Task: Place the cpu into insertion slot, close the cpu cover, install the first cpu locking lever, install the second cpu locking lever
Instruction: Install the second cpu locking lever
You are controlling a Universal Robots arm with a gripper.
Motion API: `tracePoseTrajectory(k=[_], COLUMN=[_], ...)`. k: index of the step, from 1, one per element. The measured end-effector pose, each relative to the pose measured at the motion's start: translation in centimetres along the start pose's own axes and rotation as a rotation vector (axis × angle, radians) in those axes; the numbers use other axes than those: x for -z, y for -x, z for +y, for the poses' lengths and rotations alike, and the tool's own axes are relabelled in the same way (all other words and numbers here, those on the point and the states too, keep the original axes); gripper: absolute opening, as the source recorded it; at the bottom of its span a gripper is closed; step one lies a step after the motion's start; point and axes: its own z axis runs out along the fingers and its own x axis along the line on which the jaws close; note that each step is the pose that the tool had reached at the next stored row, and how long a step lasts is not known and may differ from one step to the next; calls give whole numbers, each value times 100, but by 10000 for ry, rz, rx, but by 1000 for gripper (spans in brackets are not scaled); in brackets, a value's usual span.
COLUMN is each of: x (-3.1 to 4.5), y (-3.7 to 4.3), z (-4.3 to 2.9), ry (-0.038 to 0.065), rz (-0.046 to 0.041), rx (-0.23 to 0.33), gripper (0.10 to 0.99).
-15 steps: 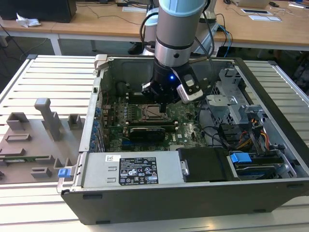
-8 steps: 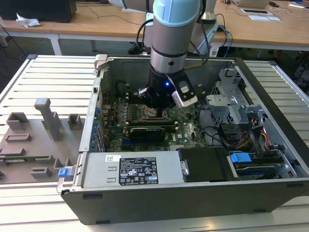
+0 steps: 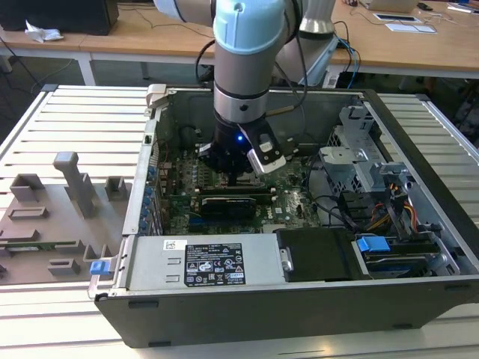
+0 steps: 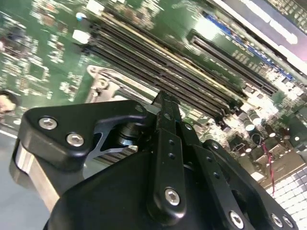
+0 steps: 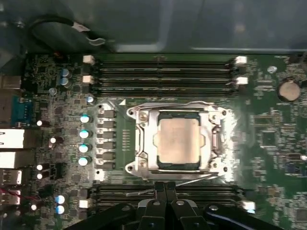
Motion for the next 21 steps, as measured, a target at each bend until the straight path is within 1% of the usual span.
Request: tracePoseTrajectory(k=[4, 7, 10, 12, 14, 16, 18, 19, 21], x=[-83, -113, -146, -164, -178, -192, -229, -231, -224], y=[-120, -173, -253, -274, -274, -273, -273, -273, -281], z=[-14, -18, -21, -17, 34, 66, 119, 118, 45], ry=[101, 145, 217, 254, 262, 261, 259, 264, 275], rz=[39, 63, 98, 121, 147, 166, 195, 195, 180], rx=[375, 610, 956, 1148, 1415, 1560, 1790, 1812, 1837], gripper=[106, 106, 106, 106, 106, 106, 106, 106, 106])
